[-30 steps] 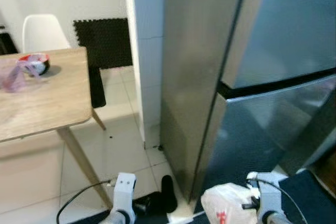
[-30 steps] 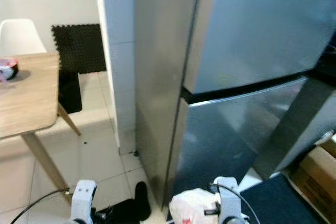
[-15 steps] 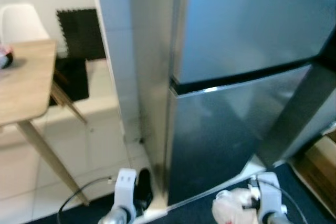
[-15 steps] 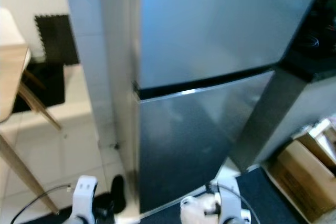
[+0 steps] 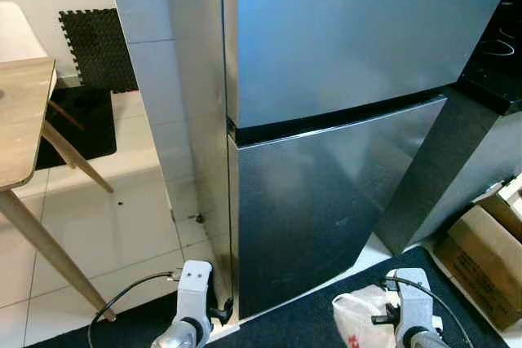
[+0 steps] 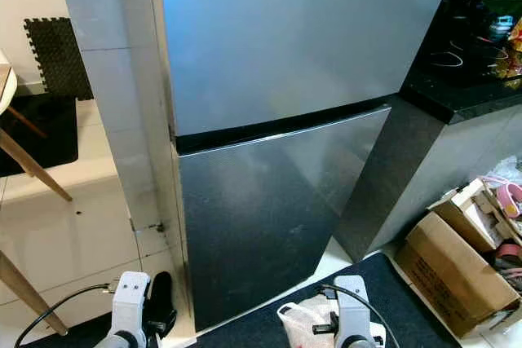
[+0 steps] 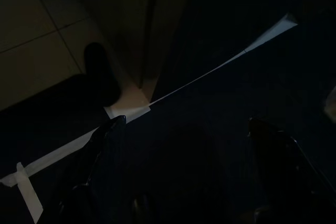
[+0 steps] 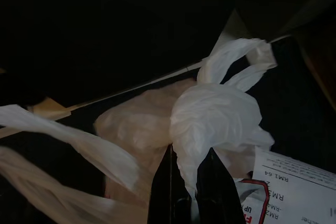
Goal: Restocking fridge
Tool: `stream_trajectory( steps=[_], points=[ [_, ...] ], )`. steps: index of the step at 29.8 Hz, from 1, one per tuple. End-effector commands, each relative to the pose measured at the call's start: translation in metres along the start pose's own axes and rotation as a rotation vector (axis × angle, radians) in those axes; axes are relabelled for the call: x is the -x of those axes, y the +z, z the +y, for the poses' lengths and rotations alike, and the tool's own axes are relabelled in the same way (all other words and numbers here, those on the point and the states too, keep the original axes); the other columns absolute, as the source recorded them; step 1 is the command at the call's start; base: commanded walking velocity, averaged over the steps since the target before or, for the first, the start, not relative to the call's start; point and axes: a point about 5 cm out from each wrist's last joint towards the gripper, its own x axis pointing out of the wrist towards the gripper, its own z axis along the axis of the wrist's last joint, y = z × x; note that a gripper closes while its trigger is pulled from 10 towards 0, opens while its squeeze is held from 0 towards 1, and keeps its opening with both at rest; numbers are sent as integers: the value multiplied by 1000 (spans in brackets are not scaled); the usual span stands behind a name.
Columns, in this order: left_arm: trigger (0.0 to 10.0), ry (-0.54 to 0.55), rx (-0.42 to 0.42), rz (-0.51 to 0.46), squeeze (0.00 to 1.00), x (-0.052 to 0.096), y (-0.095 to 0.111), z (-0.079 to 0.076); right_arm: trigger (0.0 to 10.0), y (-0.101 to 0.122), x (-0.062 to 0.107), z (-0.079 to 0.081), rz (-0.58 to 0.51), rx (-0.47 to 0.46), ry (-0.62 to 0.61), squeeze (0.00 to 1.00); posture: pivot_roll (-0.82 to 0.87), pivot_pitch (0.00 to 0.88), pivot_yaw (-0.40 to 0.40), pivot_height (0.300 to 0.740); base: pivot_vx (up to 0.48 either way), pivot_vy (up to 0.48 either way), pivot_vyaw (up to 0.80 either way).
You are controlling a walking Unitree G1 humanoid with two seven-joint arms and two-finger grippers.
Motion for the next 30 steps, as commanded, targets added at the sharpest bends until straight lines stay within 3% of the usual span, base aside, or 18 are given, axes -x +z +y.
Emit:
stream_trajectory(
  steps=[1,6,11,21,30],
  points=[
    [10000,12,-5,5,0,3,-4,6,10000,0,1,-1,-16,-6,-8,0,-49,0,-63,740,0,0,0],
    [10000,-1,-21,0,0,3,-3,5,10000,0,1,-1,-16,-6,-10,0,-50,0,-61,740,0,0,0],
    [10000,-4,-6,-13,0,2,0,5,10000,0,1,-2,-17,-11,-13,0,-53,0,-59,740,0,-480,0],
    [10000,64,24,-83,0,3,12,17,10000,1,1,-2,-21,-21,-16,0,-52,0,-57,740,0,-67,0],
    [10000,164,19,-207,0,7,29,33,10000,0,1,-2,-21,-28,-21,0,-57,2,-48,740,0,0,0]
  ],
)
